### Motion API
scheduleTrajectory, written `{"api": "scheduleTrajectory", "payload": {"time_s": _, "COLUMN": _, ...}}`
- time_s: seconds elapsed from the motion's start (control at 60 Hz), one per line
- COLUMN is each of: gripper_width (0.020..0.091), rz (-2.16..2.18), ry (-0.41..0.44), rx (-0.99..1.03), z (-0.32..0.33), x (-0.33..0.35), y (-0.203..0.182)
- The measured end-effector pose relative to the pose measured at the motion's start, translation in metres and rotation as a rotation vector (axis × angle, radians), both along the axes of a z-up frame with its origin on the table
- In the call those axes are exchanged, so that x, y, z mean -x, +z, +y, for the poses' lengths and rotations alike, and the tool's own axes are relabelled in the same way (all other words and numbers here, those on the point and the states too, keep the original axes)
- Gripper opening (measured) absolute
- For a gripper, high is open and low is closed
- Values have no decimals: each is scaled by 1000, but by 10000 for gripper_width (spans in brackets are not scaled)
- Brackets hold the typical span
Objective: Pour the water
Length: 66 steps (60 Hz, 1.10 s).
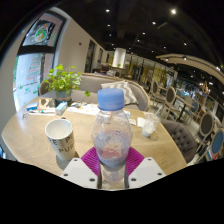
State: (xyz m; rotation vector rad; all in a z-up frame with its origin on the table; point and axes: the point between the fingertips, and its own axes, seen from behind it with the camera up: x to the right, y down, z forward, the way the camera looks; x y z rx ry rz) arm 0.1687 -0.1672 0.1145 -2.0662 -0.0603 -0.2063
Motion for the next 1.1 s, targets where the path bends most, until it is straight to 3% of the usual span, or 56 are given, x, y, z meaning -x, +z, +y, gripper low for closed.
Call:
{"api": "scheduleTrajectory", "payload": {"time_s": 0.183, "gripper_width": 294, "rz": -367, "ry": 53, "rx": -14, "z": 33, "x": -29, "y": 62}}
{"api": "scheduleTrajectory", "payload": {"time_s": 0.4, "gripper_width": 293, "rz": -1027, "ry": 223, "rx": -42, "z": 90, "x": -22, "y": 119}}
{"api": "scheduleTrajectory", "payload": {"time_s": 0.7, "gripper_width": 291, "rz": -1690, "ry": 536, "rx": 18, "z": 126, "x": 33, "y": 101}}
{"api": "scheduleTrajectory", "payload": {"time_s": 0.8, "gripper_width": 290, "rz": -1848, "ry": 602, "rx": 63, "z": 128, "x": 39, "y": 94}}
{"api": "scheduleTrajectory", "payload": {"time_s": 1.1, "gripper_width": 298, "rz": -1717, "ry": 612, "rx": 114, "z": 121, "x": 41, "y": 83}}
